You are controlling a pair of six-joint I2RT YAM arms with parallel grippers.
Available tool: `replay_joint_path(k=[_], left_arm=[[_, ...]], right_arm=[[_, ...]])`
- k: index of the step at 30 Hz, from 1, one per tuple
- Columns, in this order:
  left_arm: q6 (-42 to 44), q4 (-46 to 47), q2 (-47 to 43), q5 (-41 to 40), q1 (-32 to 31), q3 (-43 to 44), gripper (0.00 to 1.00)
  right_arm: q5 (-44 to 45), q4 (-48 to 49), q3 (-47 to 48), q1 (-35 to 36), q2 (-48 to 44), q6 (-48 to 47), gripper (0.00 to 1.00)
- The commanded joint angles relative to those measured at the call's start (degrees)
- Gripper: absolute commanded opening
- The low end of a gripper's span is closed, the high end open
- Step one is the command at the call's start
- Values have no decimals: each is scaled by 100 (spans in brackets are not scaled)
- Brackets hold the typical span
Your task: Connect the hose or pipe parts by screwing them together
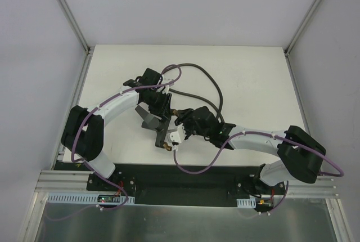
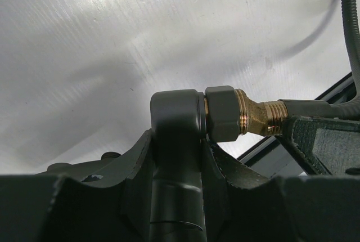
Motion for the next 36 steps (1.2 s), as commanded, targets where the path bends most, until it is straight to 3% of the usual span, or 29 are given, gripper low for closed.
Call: replay_joint_path(k=[1, 5, 8, 11, 14, 24, 30, 36], left_arm=[[-150, -131, -86, 419, 41, 366, 0], [-150, -149, -104, 445, 33, 348, 0], [-159, -149, -112, 463, 33, 339, 0], [-194, -140, -112, 559, 33, 366, 0], [-246, -53, -165, 621, 41, 357, 0], [-554, 905, -560, 955, 24, -73, 0], [-695, 1459, -780, 999, 15, -249, 0], [-590, 1810, -1008, 753, -152, -354, 0]], right_arm=[[125, 208, 100, -63, -94, 55, 43], [116, 208, 91, -98, -102, 55, 38], [125, 234, 99, -89, -76, 46, 29], [11, 252, 143, -107, -58, 282, 8], [-279, 164, 231, -124, -58, 801, 1], [-1201, 489, 521, -581, 3, 3821, 1], [-2000, 893, 460, -845, 91, 4730, 1], [-2265, 1192, 512, -959, 310, 5634, 1]])
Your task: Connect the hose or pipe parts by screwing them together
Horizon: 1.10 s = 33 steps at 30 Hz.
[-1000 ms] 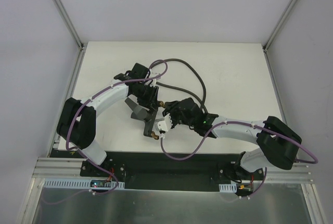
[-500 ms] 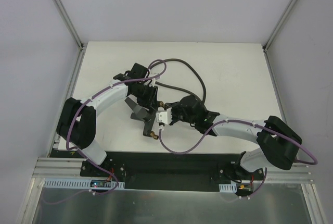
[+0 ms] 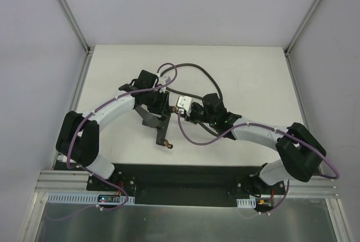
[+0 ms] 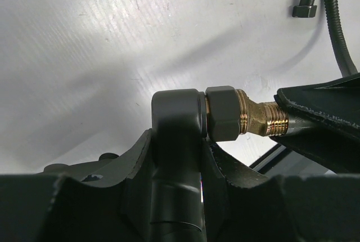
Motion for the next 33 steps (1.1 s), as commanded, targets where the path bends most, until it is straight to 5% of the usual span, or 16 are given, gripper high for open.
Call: replay_joint_path(k=[1, 13, 24, 27, 33], left_arm=[[-345, 1087, -683, 637, -311, 80, 0], [-476, 2439, -1421, 48, -400, -754, 0], [-564, 3417, -1967, -383, -435, -1511, 0], [-590, 3373, -1967, -462, -435, -1511, 0], [-468, 2347, -1748, -717, -321, -1055, 0]], right_arm=[[-760, 925, 311, -8, 297, 1588, 1], [-892, 3121, 31, -580, 922, 5808, 1], [118, 5169, -391, -633, 1862, 9676, 1], [268, 5364, -479, -624, 1924, 10056, 14], [286, 4638, -822, -913, 985, 8582, 53]])
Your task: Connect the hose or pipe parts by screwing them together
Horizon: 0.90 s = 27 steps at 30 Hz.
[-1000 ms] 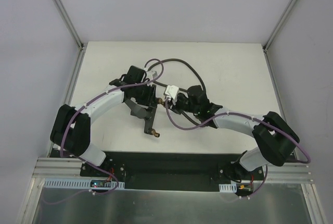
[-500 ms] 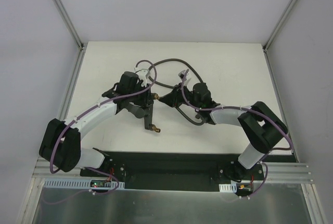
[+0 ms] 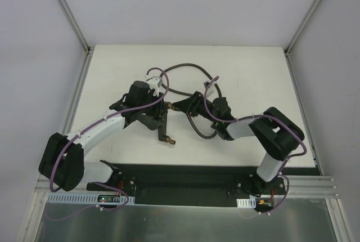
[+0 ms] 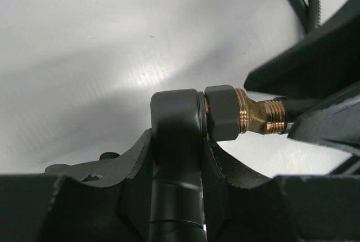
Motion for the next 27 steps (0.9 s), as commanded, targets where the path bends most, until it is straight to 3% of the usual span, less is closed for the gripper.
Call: replay_joint_path(k=[1, 4, 7, 12, 13, 16, 21, 27], left_arm=[[-155, -10, -130, 760, -144, 716, 0], [-164, -398, 20, 953, -56, 892, 0], [-137, -715, 134, 1103, 6, 1121, 0], [82, -1787, 433, 1200, 111, 1727, 0], [83, -1919, 538, 1209, 137, 1797, 0], [74, -2262, 705, 1507, 260, 1982, 0], [153, -2666, 917, 1780, 322, 2228, 0], [179, -2966, 1092, 2026, 340, 2430, 0]], right_arm=[[201, 72, -227, -240, -913, -774, 64], [26, -595, -228, -338, -1563, -2178, 81], [-27, -1851, -18, -329, -2196, -3787, 82], [-54, -2617, -78, 39, -3005, -6616, 82], [-245, -2697, -131, 145, -3119, -7735, 83], [-396, -3337, -140, 602, -3489, -9644, 84], [-468, -4407, -1, 1164, -3604, -11400, 81], [560, -5185, 369, 1613, -3086, -12658, 73]])
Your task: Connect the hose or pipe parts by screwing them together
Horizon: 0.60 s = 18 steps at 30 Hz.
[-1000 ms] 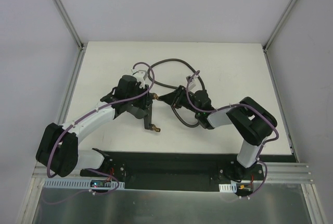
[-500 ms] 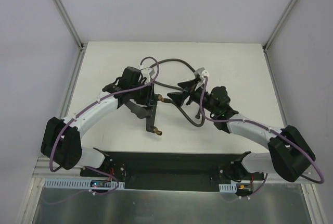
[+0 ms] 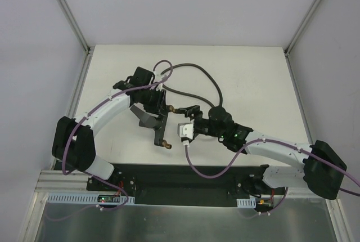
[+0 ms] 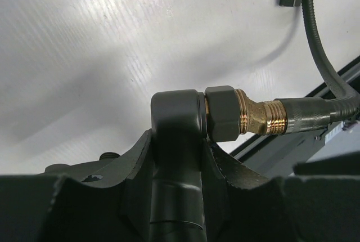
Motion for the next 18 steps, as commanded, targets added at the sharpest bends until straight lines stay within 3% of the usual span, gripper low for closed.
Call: replay_joint_path(k=[1, 12, 18], left_arm=[[-61, -271, -46, 663, 43, 531, 0], [27, -543, 59, 768, 51, 628, 0], [53, -588, 59, 742, 43, 619, 0]], right_arm=[[761, -656, 385, 239, 368, -1503, 72], [1203, -103, 437, 388, 993, -2013, 47], [1405, 38, 481, 397, 1204, -2057, 45]])
